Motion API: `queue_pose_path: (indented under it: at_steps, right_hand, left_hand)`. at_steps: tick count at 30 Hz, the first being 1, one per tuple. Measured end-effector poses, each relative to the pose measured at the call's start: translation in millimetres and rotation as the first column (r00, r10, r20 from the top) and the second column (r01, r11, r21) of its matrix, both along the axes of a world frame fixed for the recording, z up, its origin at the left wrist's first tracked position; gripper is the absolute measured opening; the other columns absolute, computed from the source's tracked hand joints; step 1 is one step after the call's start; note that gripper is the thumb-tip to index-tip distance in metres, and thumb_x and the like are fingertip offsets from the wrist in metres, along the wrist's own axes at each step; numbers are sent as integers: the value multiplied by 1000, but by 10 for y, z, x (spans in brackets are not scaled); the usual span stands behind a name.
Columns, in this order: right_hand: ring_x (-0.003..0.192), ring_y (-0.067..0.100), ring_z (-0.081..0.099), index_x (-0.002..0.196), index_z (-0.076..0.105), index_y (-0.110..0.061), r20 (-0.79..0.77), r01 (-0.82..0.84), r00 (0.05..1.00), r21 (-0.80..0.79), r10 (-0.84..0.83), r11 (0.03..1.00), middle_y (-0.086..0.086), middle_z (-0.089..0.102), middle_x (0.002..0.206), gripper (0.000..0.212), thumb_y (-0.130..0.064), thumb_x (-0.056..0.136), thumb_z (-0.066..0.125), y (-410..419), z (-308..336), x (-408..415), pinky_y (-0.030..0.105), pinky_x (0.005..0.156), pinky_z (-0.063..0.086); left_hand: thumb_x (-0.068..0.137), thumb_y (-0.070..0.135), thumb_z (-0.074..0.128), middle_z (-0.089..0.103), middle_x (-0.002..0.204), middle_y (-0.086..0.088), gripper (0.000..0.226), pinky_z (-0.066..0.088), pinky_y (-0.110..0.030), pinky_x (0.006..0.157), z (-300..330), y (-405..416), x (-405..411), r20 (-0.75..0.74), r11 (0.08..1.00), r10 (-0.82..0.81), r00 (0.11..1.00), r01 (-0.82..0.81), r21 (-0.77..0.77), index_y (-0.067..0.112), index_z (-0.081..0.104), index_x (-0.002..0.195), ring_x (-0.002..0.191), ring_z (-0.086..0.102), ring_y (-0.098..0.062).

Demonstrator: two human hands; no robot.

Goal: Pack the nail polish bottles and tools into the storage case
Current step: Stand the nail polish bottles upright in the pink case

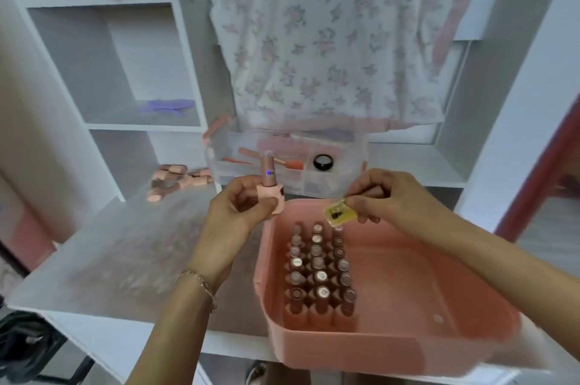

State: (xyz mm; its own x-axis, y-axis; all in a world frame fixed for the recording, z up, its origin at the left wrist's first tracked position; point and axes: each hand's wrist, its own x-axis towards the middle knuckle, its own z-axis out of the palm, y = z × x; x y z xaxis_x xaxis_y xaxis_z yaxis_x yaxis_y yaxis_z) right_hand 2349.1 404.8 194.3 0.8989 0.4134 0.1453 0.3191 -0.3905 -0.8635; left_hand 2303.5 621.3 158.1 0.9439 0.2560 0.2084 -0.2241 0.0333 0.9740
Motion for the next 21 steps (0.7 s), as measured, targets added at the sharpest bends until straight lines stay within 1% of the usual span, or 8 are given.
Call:
queue_pose_path:
  at_steps: [3, 5, 7, 10, 12, 14, 17, 21]
  right_hand:
    - [47, -4, 54, 73, 62, -19, -1, 5, 1000, -189, -5, 982, -12, 63, 50, 11, -11, 79, 66, -266, -124, 82, 7, 47, 39]
    - [51, -9, 55, 67, 60, -23, 49, 5, 999, -405, 17, 914, -16, 64, 56, 16, -13, 78, 64, -348, -267, 139, 4, 49, 37]
    - [53, -14, 52, 65, 57, -21, 29, -52, 997, -524, 78, 850, -16, 62, 61, 20, -7, 79, 61, -362, -429, 217, 3, 51, 36]
    - [58, -5, 52, 71, 61, -15, 38, -73, 991, -638, 125, 766, -9, 61, 70, 14, -6, 81, 58, -312, -601, 395, 6, 50, 34]
    - [75, 8, 54, 84, 64, -11, 67, -48, 989, -693, 130, 720, 0, 64, 88, 6, -10, 81, 59, -257, -671, 471, 14, 58, 34]
    - [87, 19, 57, 90, 63, -10, 76, -34, 989, -719, 128, 694, 5, 63, 98, 10, -12, 80, 60, -211, -735, 506, 22, 67, 38]
    - [92, 24, 58, 95, 62, -9, 70, -34, 990, -722, 121, 691, 8, 63, 102, 17, -10, 78, 62, -198, -801, 505, 29, 75, 46]
    - [96, 23, 57, 114, 53, -11, 41, -52, 993, -693, 111, 719, 6, 63, 101, 38, -10, 78, 62, -226, -819, 516, 31, 81, 47]
  left_hand:
    - [79, -3, 64, 72, 90, -2, 25, 53, -28, 82, -21, -181, 101, -24, 997, -33, 999, 34, 65, 17, 63, 95, 86, 67, -15]
    - [77, -2, 67, 71, 90, -3, 25, 54, -21, 78, -49, -288, 173, -23, 994, -26, 999, 28, 109, 15, 62, 94, 83, 66, -10]
    - [75, -2, 70, 71, 89, -2, 25, 53, -15, 72, -82, -391, 234, -19, 990, -10, 1000, 12, 140, 13, 62, 94, 78, 65, -6]
    - [74, 0, 72, 70, 87, 1, 26, 50, -14, 72, -126, -475, 315, -14, 982, 9, 1000, -6, 191, 11, 60, 93, 77, 64, -4]
    - [73, 1, 73, 69, 85, 6, 26, 49, -15, 73, -153, -479, 345, -15, 974, 9, 1000, -5, 227, 15, 60, 90, 78, 65, -5]
    - [73, 2, 74, 69, 84, 8, 25, 50, -17, 75, -185, -451, 355, -7, 974, 15, 1000, -13, 226, 17, 60, 88, 82, 65, -8]
    - [72, 3, 73, 71, 80, 9, 25, 50, -15, 74, -205, -428, 341, 12, 980, 1, 1000, -3, 197, 18, 60, 85, 81, 66, -7]
    - [73, 4, 73, 70, 79, 10, 24, 51, -15, 74, -217, -424, 348, 15, 979, 2, 1000, -5, 204, 20, 59, 85, 81, 66, -7]
